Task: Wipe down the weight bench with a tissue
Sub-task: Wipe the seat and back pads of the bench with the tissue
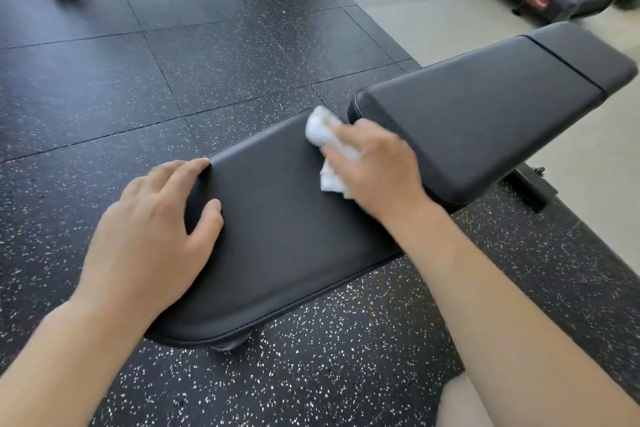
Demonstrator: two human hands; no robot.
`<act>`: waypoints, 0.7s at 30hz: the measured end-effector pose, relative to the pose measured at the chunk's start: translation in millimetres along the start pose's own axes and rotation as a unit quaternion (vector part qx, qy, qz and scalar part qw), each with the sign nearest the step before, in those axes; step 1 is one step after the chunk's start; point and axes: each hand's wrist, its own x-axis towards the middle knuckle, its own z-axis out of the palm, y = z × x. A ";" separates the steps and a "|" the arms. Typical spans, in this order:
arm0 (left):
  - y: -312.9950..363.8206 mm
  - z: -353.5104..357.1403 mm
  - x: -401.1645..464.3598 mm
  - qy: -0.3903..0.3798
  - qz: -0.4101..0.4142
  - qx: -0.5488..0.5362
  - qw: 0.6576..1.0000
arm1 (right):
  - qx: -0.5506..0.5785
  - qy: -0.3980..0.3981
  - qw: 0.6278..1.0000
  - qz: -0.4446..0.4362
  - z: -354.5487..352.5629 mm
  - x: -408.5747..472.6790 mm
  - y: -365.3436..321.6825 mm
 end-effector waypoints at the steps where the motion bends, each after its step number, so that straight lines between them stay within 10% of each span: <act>1: 2.0 0.6 -2.4 -0.001 0.001 0.014 1.000 | 0.029 -0.027 0.997 0.069 2.8 12.0 11.3; 5: 2.9 -3.1 -7.5 -0.013 0.001 0.012 1.000 | 0.068 -0.040 0.983 0.167 19.5 40.1 11.0; 14: 3.5 1.1 -5.4 0.062 -0.051 -0.078 0.994 | 0.033 -0.075 0.984 -0.156 41.4 16.2 -103.7; 21: 7.9 -0.5 -5.5 0.068 -0.059 -0.072 0.993 | -0.025 -0.058 0.994 0.089 23.8 53.8 1.4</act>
